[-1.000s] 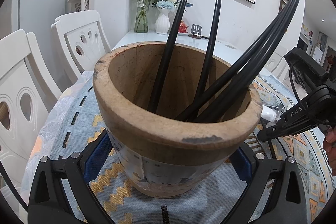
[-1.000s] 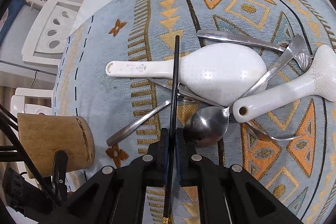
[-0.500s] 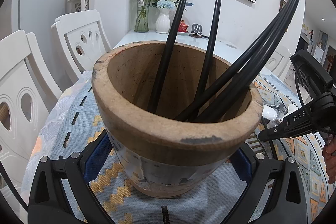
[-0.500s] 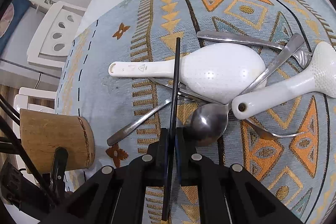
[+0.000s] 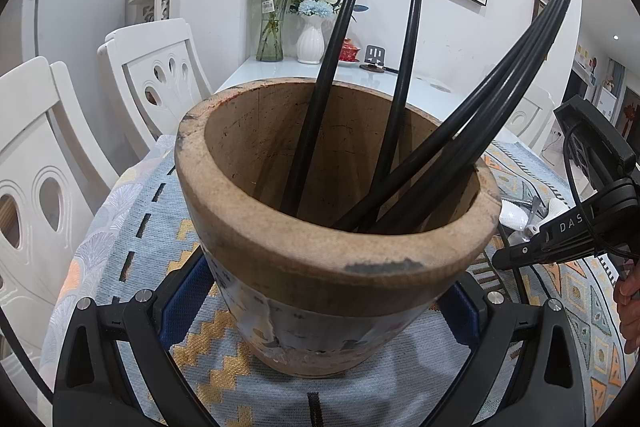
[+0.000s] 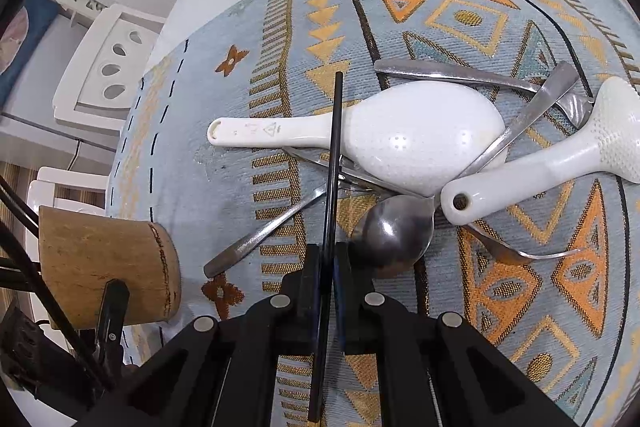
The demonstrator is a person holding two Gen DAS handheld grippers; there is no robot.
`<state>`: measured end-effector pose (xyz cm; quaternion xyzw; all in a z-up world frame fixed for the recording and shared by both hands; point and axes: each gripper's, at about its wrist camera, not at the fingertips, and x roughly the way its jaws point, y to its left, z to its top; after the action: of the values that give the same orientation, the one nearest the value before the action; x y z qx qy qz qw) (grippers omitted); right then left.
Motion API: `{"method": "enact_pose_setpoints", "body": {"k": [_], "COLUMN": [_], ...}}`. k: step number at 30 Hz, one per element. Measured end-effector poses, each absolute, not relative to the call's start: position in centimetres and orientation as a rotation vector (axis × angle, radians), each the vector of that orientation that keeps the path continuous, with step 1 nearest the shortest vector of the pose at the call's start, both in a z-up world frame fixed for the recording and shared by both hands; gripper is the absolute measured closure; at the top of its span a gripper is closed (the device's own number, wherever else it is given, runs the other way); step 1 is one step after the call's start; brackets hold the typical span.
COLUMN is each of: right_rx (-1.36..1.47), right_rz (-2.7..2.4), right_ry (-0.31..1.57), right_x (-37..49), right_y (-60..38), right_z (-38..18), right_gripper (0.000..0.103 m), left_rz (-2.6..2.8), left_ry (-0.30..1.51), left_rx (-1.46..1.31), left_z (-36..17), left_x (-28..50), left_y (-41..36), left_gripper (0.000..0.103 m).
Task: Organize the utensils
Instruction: 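Lift the chopstick and carry it toward the holder with the right tool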
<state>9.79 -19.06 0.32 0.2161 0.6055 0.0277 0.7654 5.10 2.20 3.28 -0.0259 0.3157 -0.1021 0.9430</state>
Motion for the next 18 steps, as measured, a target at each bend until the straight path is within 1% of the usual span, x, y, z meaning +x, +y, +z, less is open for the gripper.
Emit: {"method": "enact_pose_setpoints", "body": {"k": [5, 8, 18], "right_rx": [0.384, 0.447, 0.411], "right_rz": [0.082, 0.17, 0.331], "right_ry": [1.329, 1.293, 1.12], "right_x": [10.0, 9.0, 6.7], "right_y": [-17.9, -17.4, -15.6], "right_z": [1.0, 1.5, 5.8], "right_gripper": [0.098, 0.098, 0.098], "left_rz": [-0.208, -0.209, -0.204], "left_ry": [0.644, 0.645, 0.642], "left_rx": [-0.053, -0.053, -0.048], "left_z": [3.3, 3.3, 3.3], "left_x": [5.1, 5.1, 5.2], "left_y": [2.2, 2.2, 2.3], "left_gripper": [0.003, 0.003, 0.003]}}
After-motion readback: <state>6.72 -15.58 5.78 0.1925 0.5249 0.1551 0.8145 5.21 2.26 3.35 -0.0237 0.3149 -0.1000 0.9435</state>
